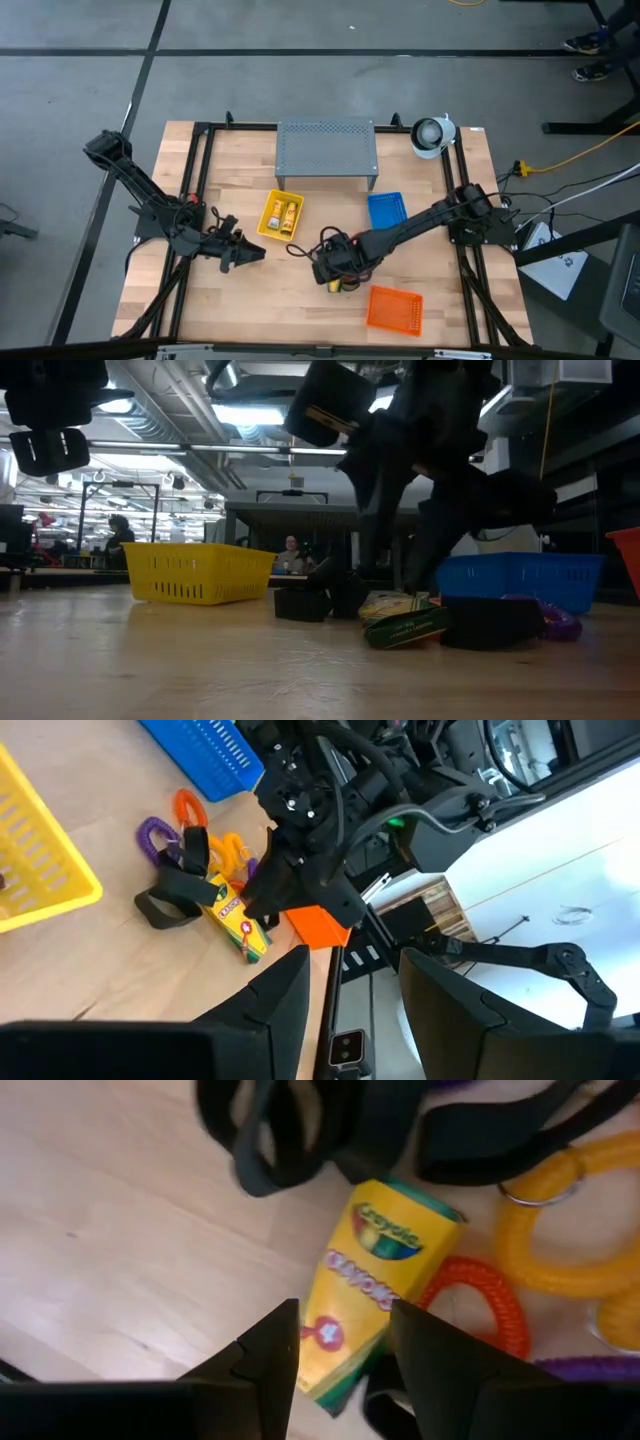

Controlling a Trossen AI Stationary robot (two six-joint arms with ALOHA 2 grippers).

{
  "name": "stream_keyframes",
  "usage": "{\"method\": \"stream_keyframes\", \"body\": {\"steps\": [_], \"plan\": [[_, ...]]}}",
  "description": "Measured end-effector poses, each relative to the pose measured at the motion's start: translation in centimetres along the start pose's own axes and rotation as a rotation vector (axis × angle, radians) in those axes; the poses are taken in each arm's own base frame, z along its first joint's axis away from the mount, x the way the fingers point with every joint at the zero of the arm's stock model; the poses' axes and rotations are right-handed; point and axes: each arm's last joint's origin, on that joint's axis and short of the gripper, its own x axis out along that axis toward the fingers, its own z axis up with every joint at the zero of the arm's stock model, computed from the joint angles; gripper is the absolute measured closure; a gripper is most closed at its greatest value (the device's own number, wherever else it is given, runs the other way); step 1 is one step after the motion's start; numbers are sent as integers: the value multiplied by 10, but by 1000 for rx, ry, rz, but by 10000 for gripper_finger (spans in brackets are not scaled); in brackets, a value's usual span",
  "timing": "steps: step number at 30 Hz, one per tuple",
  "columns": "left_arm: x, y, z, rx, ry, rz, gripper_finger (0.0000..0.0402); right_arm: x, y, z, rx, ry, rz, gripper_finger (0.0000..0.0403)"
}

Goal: Pick & Place Office Desk Supplies
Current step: Put the yellow box of crayons into the yellow bin

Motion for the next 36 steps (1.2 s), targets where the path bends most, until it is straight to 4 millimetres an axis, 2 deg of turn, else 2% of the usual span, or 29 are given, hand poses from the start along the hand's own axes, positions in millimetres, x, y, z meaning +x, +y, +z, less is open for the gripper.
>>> {"method": "stream_keyframes", "body": {"steps": [5,13,20,27,36], "plan": [[1,1,-1,-103,-14,13,248,0,-5,5,-8,0,-58,243],[5,8,-6,-91,-25,71,248,0,1,5,-14,35,8,243],[8,12,-12,-125,9,89,248,10,-3,5,-7,67,-38,243],[9,13,-13,-132,33,82,248,2,-4,5,-18,77,-40,243],[11,16,-16,-173,10,108,248,1,-4,8,-27,41,-45,243]]}}
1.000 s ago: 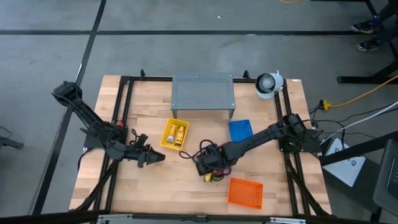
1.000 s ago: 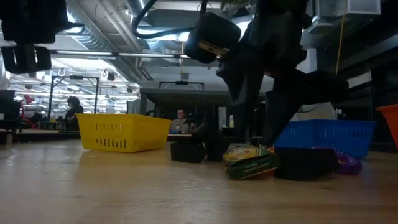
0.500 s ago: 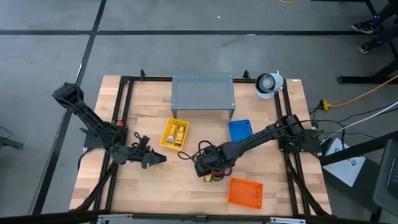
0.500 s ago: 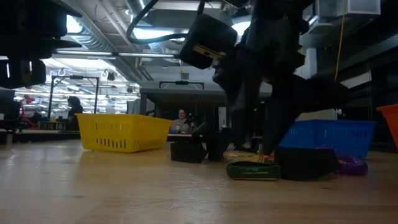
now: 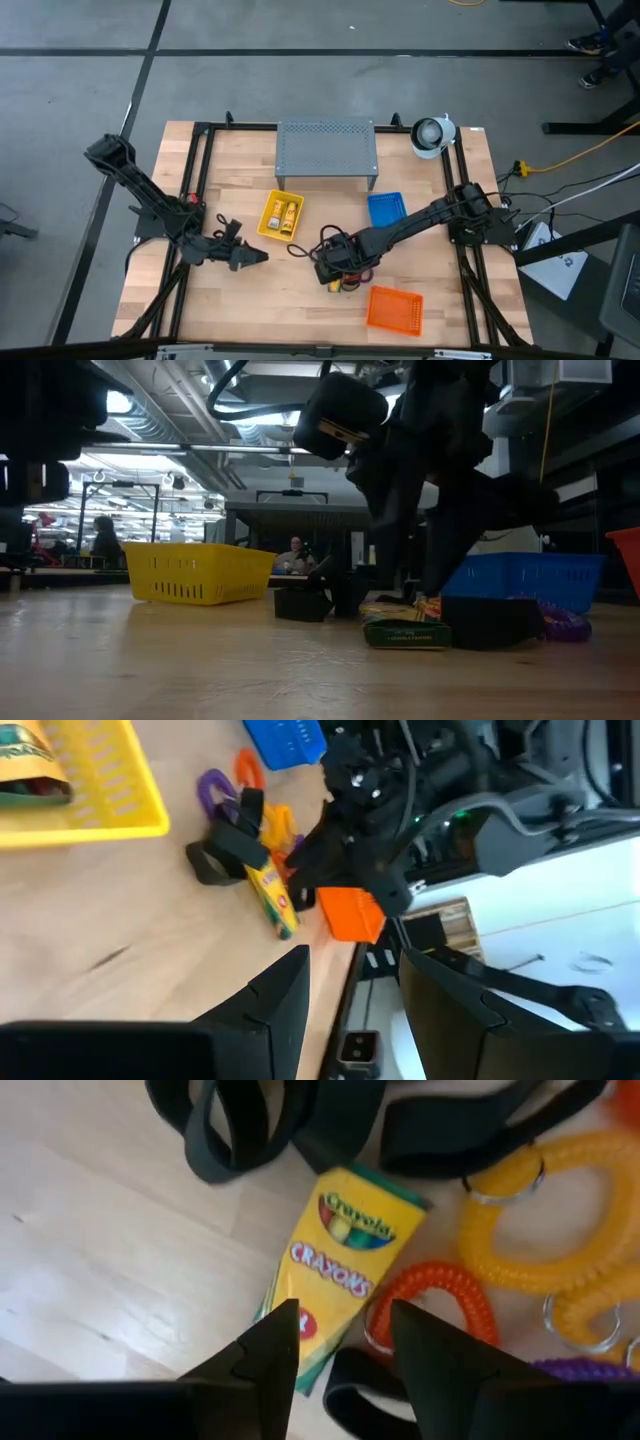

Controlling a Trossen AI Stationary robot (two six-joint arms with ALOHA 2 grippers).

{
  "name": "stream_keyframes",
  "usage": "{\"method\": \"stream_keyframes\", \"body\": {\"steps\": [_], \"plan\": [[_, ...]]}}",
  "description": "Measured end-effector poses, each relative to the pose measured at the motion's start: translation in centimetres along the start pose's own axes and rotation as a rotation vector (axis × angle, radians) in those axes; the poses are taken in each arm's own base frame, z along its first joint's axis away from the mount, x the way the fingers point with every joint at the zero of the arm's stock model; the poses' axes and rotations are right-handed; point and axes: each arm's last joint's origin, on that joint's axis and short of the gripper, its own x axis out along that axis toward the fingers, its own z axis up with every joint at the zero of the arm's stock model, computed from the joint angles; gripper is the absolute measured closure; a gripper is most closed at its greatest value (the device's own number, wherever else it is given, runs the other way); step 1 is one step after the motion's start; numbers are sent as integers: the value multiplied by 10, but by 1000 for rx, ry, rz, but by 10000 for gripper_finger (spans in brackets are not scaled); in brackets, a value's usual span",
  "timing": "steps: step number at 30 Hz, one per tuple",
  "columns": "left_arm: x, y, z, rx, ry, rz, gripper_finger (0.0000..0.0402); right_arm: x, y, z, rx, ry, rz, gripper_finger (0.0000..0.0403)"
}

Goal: Pick & Place Office Desk Supplies
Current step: Put the yellow box of crayons into the yellow bin

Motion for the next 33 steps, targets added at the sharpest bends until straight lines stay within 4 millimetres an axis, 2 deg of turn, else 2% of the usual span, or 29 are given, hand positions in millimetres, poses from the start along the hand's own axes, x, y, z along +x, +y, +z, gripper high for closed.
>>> {"method": "stream_keyframes", "body": {"steps": [10,16,24,31,33], "plan": [[14,16,-5,1,24,80,248,0,3,15,-5,-1,38,243],[22,17,-7,-16,59,56,249,3,1,24,5,-12,21,243],[36,9,-11,38,106,64,249,4,-11,27,-17,35,-97,243],[45,15,-13,26,126,98,249,5,-4,28,-23,27,-25,243],[46,15,-14,23,140,98,249,11,0,29,-15,24,19,243]]}}
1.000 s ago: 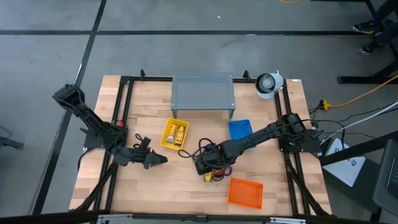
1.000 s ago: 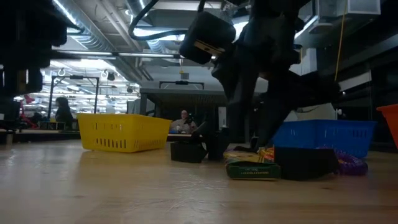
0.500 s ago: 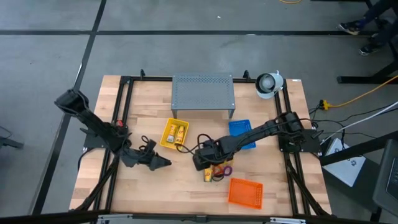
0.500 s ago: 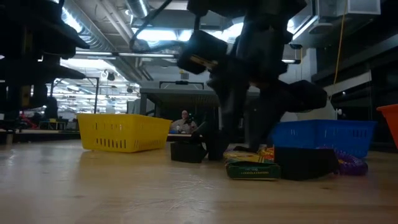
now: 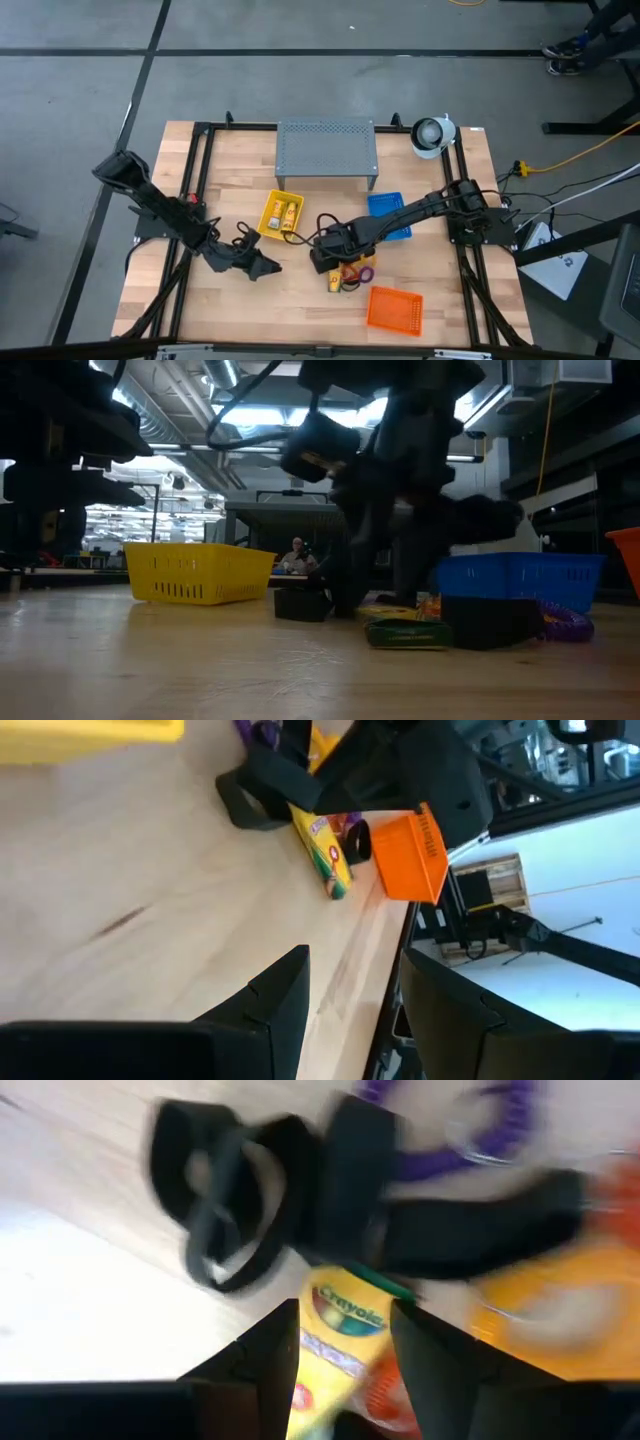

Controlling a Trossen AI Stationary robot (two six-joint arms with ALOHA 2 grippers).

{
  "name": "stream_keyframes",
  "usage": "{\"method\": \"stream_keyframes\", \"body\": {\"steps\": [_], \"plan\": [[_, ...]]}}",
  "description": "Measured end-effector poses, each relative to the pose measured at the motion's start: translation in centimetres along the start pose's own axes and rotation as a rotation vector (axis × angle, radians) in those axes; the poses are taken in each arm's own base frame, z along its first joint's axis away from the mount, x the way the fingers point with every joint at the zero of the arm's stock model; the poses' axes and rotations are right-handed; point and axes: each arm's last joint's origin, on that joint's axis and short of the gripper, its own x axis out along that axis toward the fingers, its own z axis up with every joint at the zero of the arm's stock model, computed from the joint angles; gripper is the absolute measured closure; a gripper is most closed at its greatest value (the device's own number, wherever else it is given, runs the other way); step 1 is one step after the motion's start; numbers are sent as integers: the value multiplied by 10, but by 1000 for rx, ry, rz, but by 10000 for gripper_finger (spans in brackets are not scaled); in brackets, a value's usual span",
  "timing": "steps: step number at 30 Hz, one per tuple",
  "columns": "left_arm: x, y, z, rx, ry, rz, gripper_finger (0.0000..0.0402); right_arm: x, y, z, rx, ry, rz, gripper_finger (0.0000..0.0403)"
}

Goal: Pick & Place Office Desk Supplies
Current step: Put the yellow box of crayons into the yellow bin

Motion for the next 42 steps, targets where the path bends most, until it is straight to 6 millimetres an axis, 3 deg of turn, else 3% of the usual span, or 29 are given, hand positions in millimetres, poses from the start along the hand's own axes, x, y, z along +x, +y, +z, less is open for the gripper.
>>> {"method": "stream_keyframes", "body": {"steps": [7,16,21,31,37,42], "plan": [[2,-5,-1,-8,9,-13,249,20,5,0,5,66,58,243],[2,-4,0,-11,7,-8,249,24,15,6,-1,47,170,243],[5,-3,5,-18,-5,-1,249,24,24,20,10,-19,284,243],[9,-2,16,-43,1,2,249,12,37,55,-21,-115,496,243],[15,-20,17,93,-4,-25,249,-3,51,57,-158,-122,671,243],[21,-36,17,199,30,42,249,-19,53,55,-221,-122,703,243]]}}
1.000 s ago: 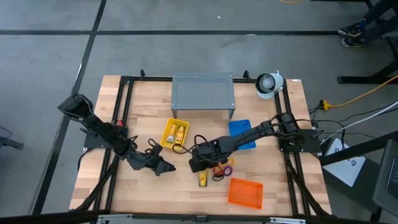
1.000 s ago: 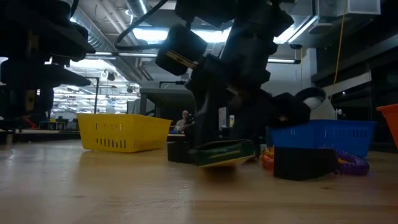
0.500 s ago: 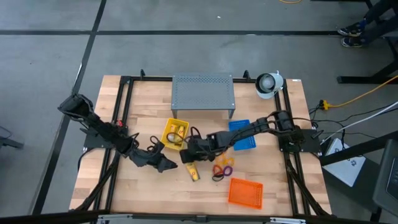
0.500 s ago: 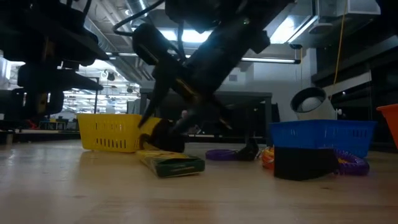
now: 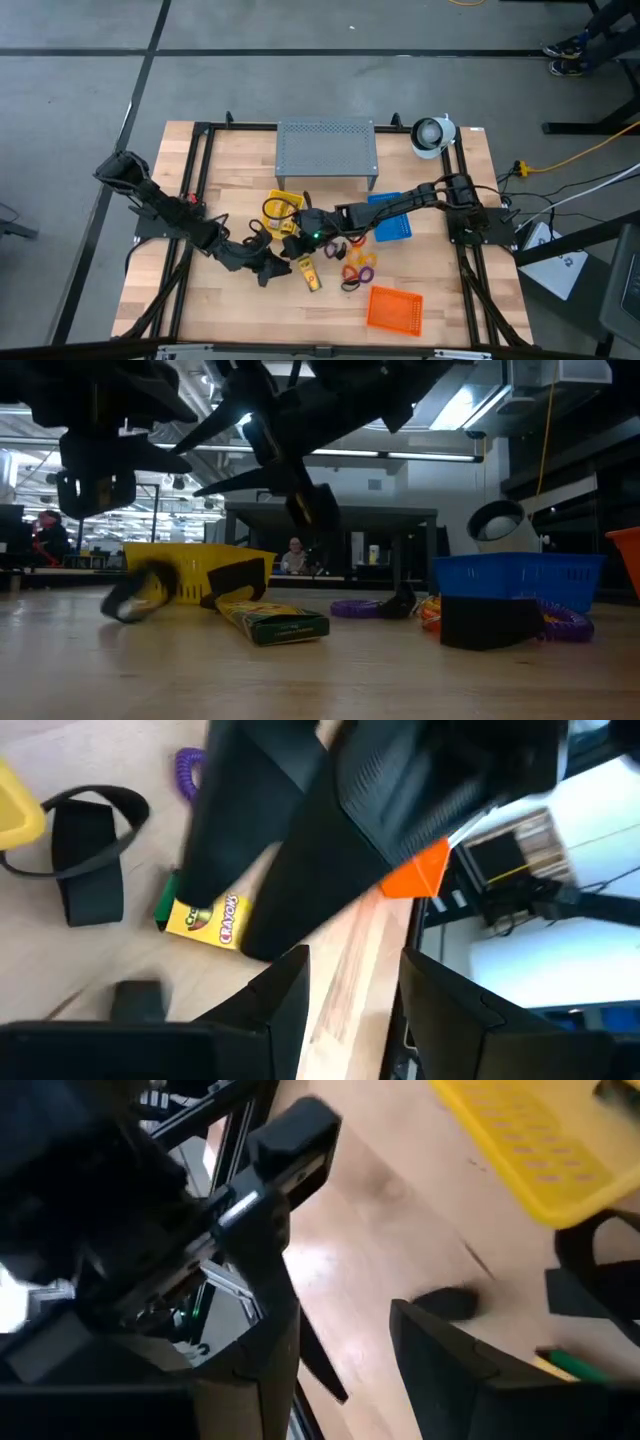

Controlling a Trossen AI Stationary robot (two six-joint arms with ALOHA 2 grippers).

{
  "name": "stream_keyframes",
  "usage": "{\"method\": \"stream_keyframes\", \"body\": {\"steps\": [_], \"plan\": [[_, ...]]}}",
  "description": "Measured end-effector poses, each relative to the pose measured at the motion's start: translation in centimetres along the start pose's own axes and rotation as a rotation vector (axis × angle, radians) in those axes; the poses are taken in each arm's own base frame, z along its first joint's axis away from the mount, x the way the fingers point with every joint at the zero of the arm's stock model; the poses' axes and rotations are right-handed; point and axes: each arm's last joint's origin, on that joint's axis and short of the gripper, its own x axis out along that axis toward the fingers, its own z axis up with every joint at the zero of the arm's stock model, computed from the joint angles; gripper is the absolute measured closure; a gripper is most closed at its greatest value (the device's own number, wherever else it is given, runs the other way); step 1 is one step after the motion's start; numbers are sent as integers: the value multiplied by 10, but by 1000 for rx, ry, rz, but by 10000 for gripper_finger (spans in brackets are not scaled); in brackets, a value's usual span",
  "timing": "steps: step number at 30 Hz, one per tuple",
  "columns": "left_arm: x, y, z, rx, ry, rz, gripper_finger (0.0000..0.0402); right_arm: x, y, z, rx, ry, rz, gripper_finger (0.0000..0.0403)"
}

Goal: Pick & Place Office Desk Supplies
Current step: Put the yellow box of crayons into the yellow bin

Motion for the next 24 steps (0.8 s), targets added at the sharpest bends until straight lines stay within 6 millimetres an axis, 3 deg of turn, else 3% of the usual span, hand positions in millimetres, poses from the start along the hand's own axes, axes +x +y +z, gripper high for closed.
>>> {"method": "stream_keyframes", "body": {"steps": [7,14,20,24], "plan": [[2,-5,3,57,17,52,249,-19,8,6,-48,-14,-50,243],[2,-20,8,381,141,216,249,-57,26,26,-109,-98,-50,243],[9,-44,16,747,200,218,249,-95,45,35,-163,-175,-43,243],[23,-51,27,847,323,190,243,-117,54,39,-176,-233,-50,243]]}}
